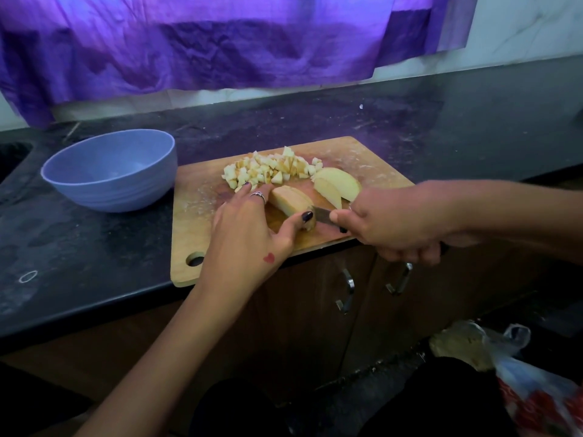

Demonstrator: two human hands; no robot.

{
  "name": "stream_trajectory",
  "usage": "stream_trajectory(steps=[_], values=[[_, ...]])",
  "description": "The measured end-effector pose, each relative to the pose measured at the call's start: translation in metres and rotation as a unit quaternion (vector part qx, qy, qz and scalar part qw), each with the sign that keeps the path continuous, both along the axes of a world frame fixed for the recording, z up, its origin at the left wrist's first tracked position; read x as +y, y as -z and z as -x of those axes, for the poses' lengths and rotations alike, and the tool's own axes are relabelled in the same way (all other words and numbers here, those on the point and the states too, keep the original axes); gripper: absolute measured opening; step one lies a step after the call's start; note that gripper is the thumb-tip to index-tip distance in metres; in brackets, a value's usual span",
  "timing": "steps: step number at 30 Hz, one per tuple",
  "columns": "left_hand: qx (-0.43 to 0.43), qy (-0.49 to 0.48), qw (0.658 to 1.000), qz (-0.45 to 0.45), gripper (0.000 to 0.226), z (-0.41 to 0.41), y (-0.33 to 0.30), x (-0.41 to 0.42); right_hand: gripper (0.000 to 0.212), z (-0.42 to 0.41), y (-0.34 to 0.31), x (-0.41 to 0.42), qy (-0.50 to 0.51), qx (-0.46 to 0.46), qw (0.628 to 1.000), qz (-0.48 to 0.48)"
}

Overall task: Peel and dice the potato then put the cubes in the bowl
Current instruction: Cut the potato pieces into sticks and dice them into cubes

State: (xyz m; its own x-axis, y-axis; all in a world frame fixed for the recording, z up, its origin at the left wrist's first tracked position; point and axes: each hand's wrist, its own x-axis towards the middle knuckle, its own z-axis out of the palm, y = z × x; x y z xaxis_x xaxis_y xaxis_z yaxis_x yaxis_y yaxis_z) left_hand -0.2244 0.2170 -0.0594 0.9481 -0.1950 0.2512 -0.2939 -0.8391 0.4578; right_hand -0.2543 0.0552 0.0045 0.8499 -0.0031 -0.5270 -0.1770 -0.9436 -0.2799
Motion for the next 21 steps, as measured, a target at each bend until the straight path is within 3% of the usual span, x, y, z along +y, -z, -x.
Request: stream_trajectory(steps=[5, 11, 15, 18, 21], values=[[0.0, 0.007, 1.0, 0.008, 0.074, 0.0, 0.002, 0.001, 0.049, 0.021, 0.007, -0.006, -0.02, -0.031, 0.997, 0.067], [0.023, 0.014, 0.999, 0.03, 0.079, 0.003, 0.001, 0.005, 0.025, 0.007, 0.026, 0.015, -0.051, -0.125, 0.987, 0.089], [0.016, 0.006, 1.0, 0.024, 0.075, 0.004, 0.001, 0.006, 0.032, -0.018, 0.027, 0.014, -0.019, -0.143, 0.983, 0.11], [0.017, 0.003, 1.0, 0.023, 0.074, 0.005, 0.001, 0.005, 0.042, -0.021, 0.017, -0.003, 0.007, -0.116, 0.992, 0.043], [0.02, 0.004, 1.0, 0.023, 0.076, 0.005, 0.0, 0.005, 0.039, -0.004, 0.007, -0.02, 0.043, -0.112, 0.988, -0.096]])
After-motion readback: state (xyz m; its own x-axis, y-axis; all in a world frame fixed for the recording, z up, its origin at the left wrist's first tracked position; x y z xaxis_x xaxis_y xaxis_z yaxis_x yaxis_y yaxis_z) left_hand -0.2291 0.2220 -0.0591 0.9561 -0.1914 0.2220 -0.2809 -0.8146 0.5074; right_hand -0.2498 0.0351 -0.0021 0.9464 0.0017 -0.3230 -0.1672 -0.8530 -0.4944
